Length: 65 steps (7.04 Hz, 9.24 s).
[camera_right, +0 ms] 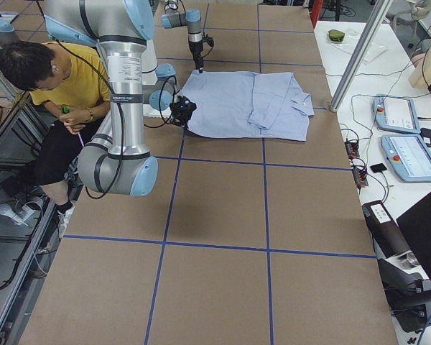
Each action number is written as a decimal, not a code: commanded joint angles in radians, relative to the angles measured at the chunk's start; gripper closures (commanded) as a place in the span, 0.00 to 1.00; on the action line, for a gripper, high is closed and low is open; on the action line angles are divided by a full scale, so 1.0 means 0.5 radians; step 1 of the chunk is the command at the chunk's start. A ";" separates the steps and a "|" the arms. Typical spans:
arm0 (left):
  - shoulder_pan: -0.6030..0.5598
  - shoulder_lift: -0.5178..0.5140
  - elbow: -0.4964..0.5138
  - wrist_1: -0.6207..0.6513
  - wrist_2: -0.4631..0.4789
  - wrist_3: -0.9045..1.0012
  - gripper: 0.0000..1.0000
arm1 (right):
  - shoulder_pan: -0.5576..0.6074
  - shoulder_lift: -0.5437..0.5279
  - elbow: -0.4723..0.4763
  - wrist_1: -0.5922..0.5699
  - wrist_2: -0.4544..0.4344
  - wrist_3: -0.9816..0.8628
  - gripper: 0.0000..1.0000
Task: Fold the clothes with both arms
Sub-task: 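Grasp the hem corners with both grippers, then lift the hem with both grippers and fold it toward the collar, then release the hem and lower the right gripper to the folded shirt's side edge, then drag the folded shirt toward the robot with the right gripper while the left arm withdraws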
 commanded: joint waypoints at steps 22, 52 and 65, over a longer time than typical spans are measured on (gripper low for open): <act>-1.354 -0.639 0.141 0.270 -0.634 -0.221 1.00 | 1.132 0.717 -0.419 -0.012 -0.024 -0.052 1.00; -1.373 -1.110 1.388 -0.632 -0.275 0.221 0.04 | 0.939 0.543 -1.059 0.945 0.396 -0.074 0.22; -1.312 -0.867 0.763 -0.614 -0.661 0.190 0.11 | 0.160 -0.303 0.079 0.923 0.867 0.034 1.00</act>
